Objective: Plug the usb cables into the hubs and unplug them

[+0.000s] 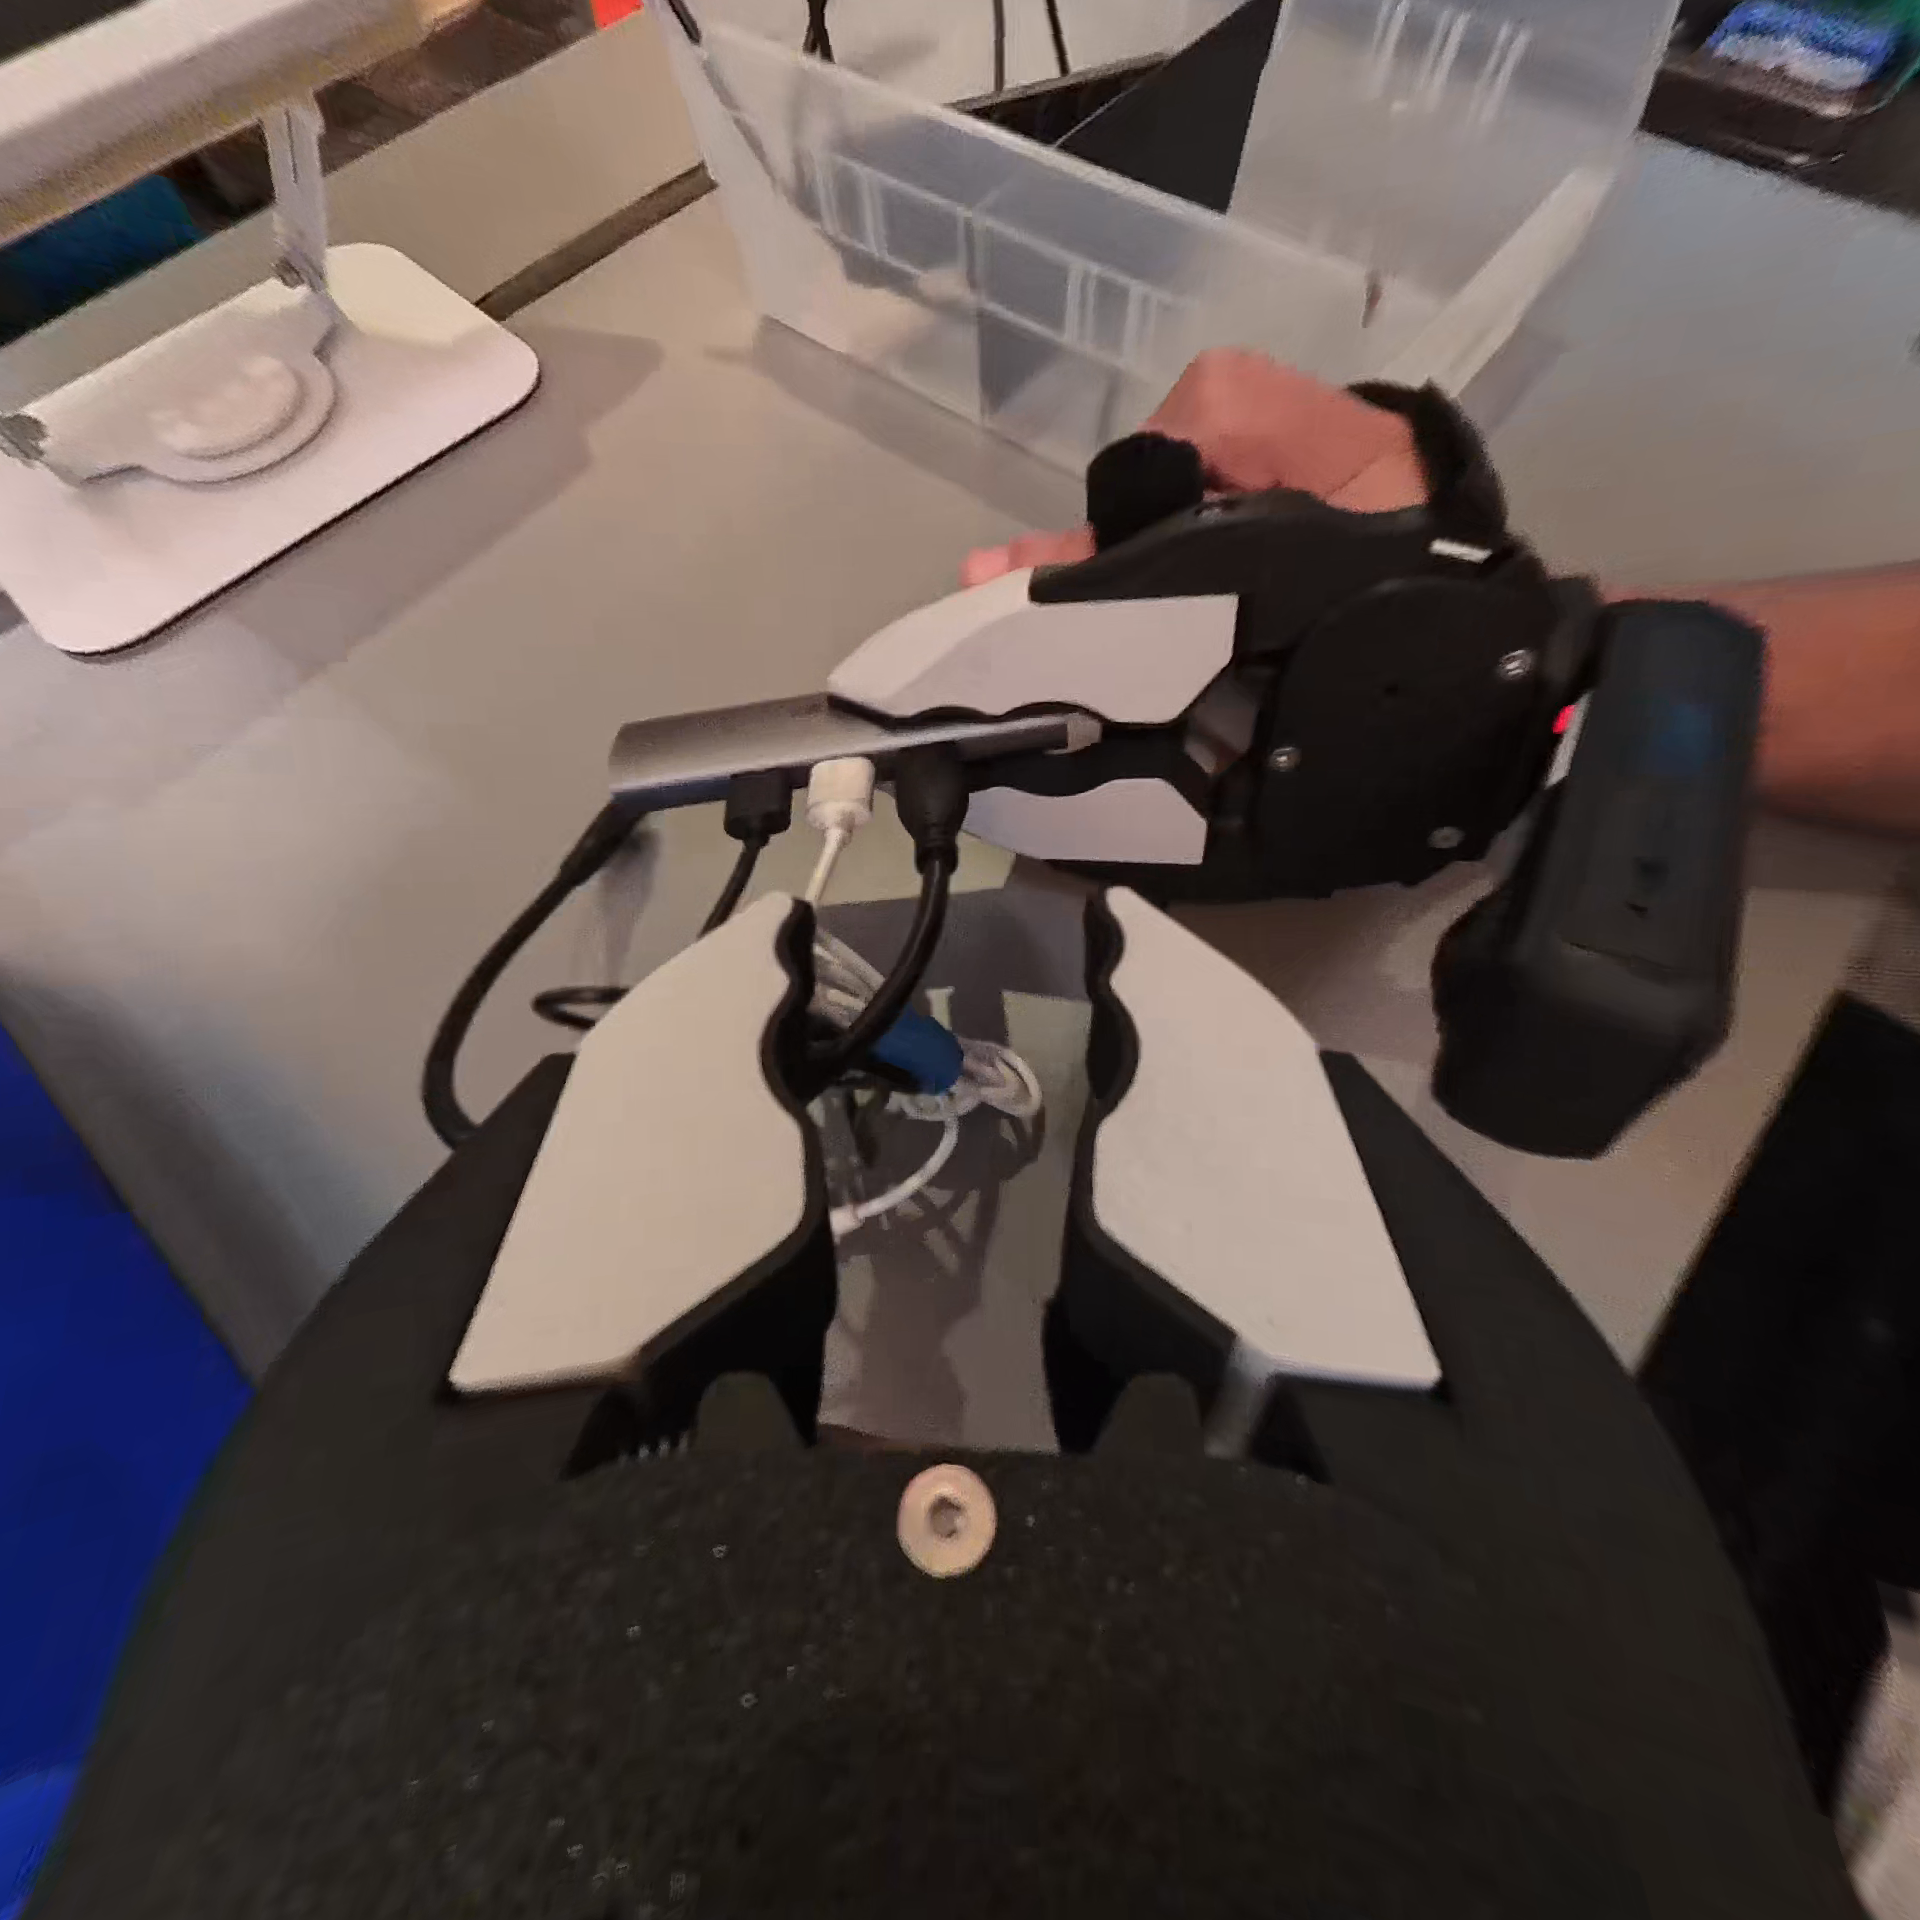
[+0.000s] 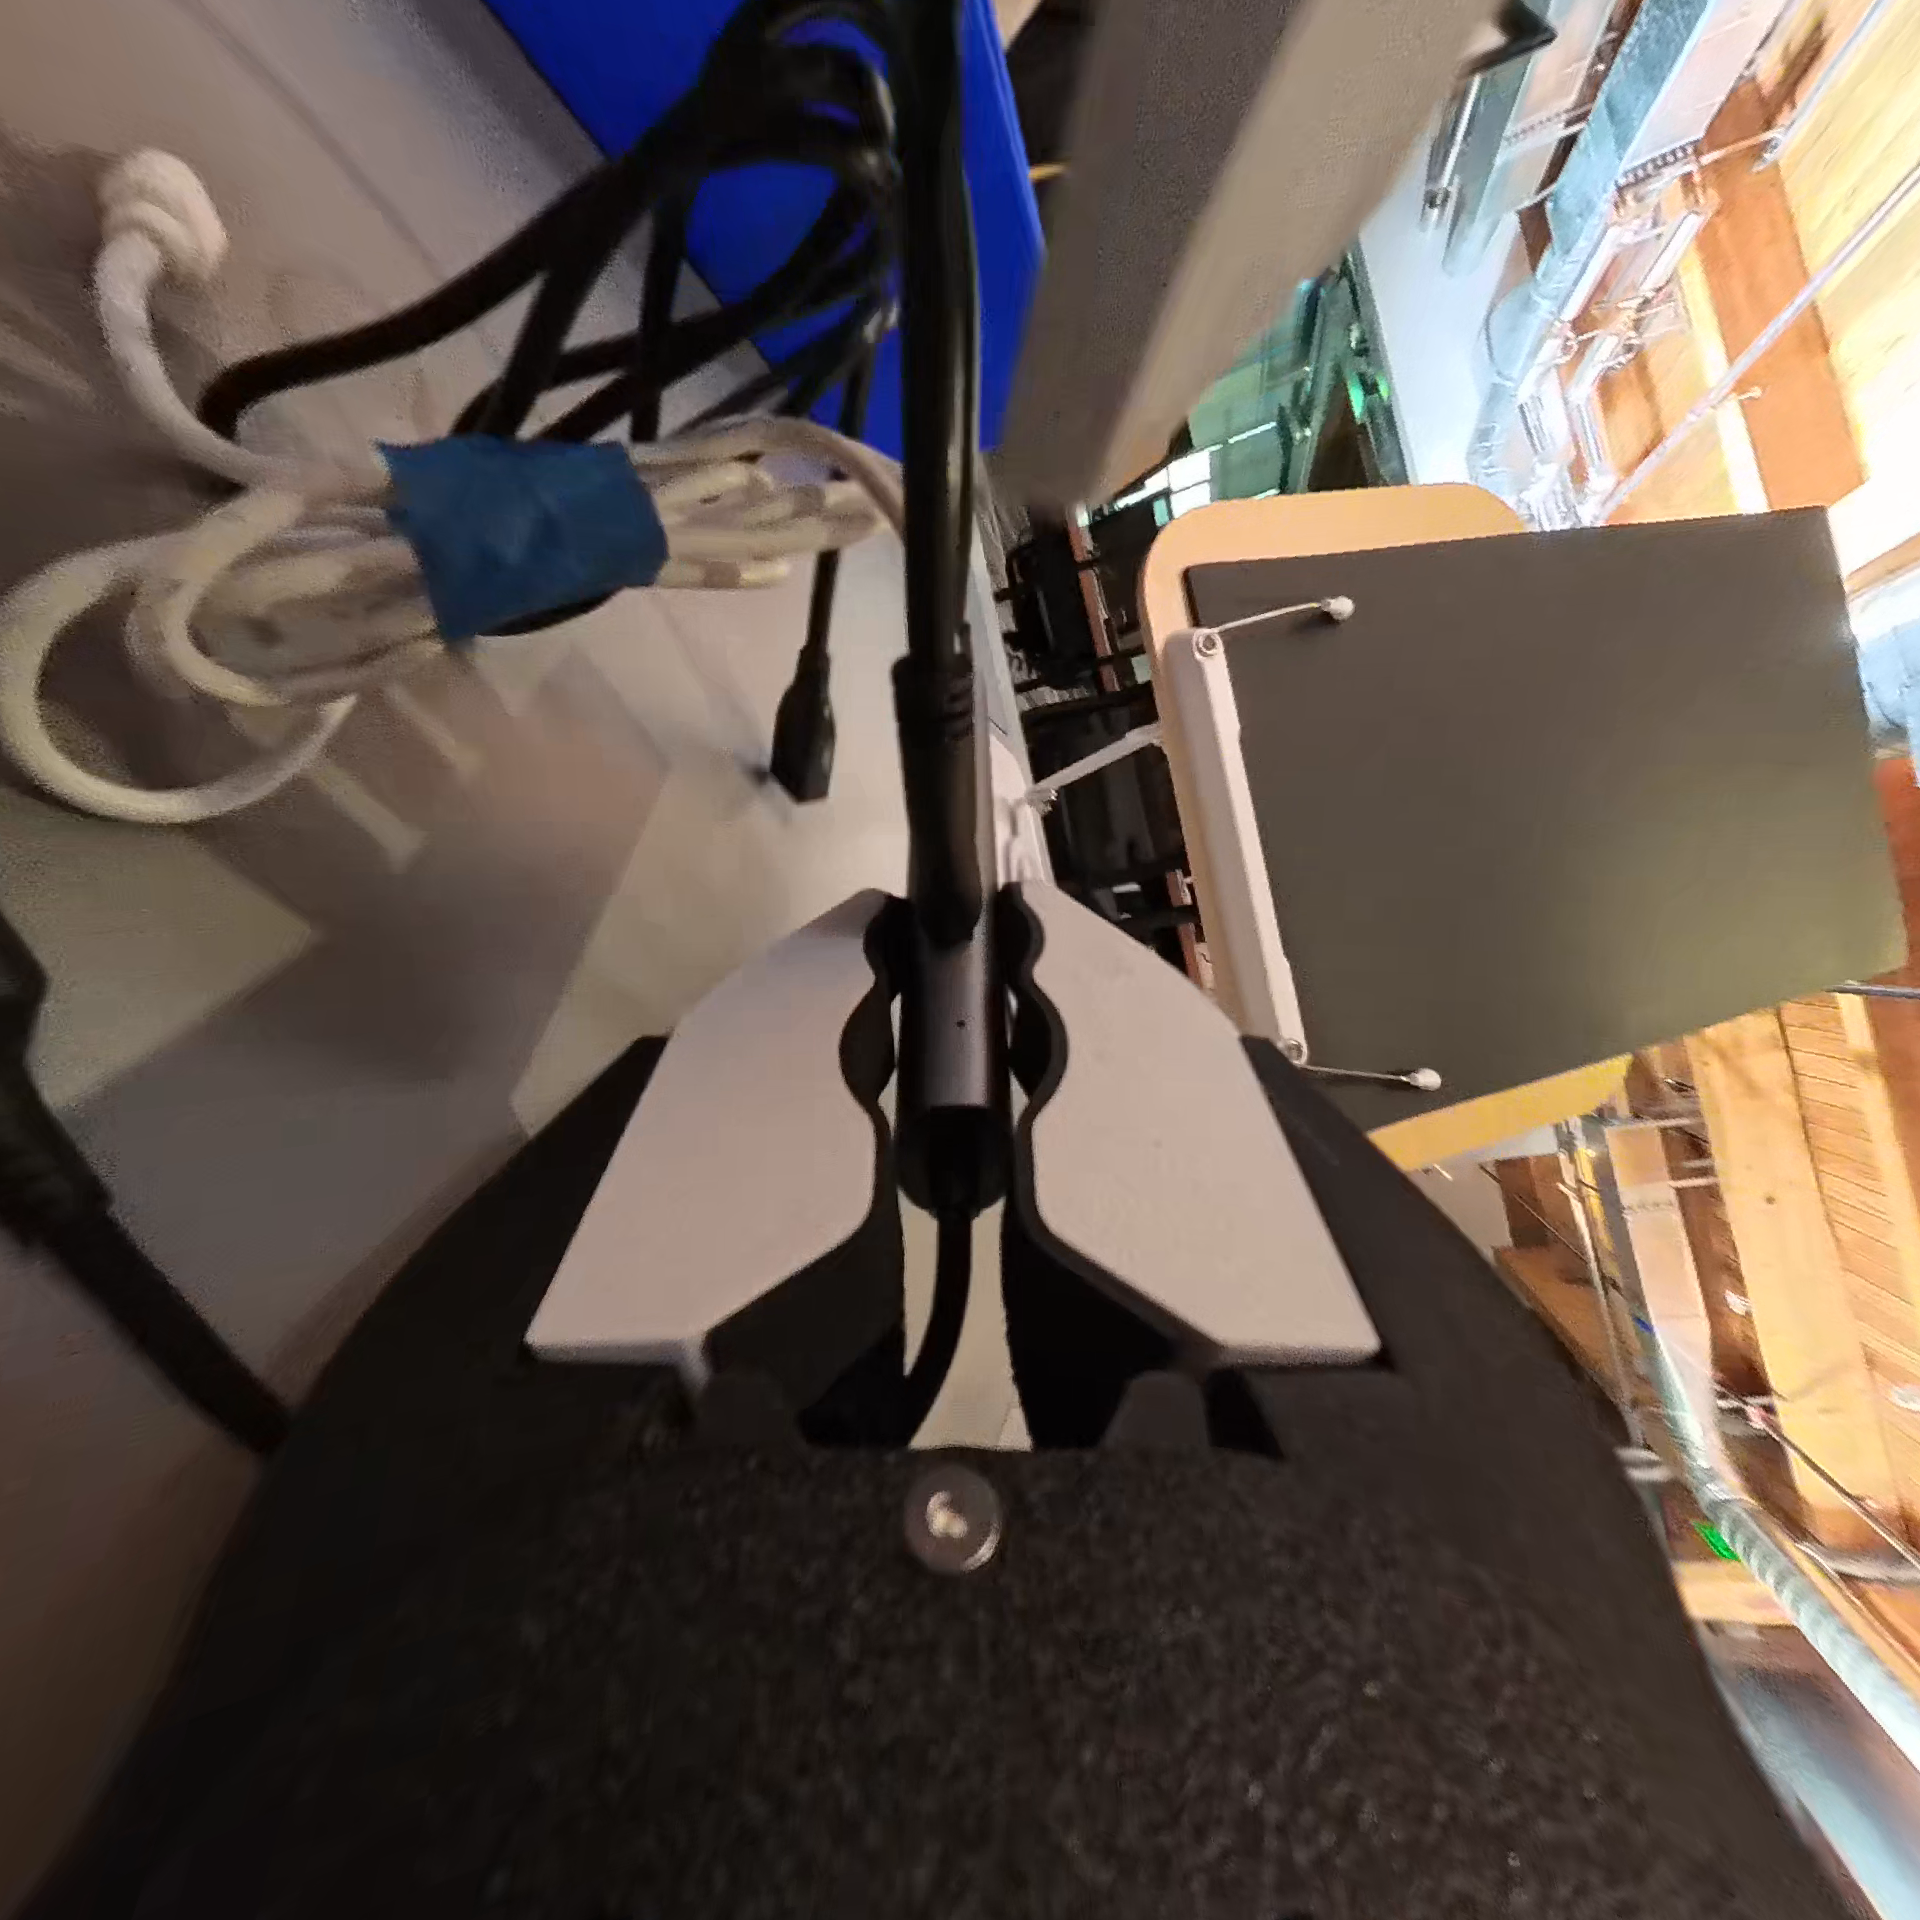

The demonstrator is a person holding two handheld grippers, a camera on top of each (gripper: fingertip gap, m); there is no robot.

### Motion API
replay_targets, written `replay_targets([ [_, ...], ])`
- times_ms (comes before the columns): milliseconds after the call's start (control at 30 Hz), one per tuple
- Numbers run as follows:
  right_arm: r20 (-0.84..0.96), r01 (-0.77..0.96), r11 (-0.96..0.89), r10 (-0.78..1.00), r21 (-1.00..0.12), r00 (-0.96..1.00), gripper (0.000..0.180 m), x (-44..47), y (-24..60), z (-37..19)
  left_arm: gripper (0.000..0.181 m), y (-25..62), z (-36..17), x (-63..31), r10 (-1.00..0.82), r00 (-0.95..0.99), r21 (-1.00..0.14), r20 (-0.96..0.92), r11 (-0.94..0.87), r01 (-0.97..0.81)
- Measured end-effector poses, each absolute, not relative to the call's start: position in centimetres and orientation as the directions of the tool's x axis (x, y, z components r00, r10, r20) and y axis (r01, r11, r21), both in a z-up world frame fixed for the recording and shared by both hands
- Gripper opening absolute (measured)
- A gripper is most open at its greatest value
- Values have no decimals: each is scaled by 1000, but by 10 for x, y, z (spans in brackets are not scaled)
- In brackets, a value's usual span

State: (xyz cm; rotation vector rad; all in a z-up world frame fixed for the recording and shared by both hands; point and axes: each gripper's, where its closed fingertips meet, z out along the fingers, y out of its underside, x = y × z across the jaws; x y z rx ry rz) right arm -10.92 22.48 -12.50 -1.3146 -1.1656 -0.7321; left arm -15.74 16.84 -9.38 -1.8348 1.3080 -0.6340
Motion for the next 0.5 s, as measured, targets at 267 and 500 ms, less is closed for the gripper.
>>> replay_targets([
  [267,958,958,139,179,-252,226,17,-110,226,-129,21,164,-63,-145,-925,354,-918,-136,-18,-397],
  [500,967,961,153,145,-232,211,17,-109,223,-124,15,168,-101,-140,-942,328,-820,-63,-139,-556],
])
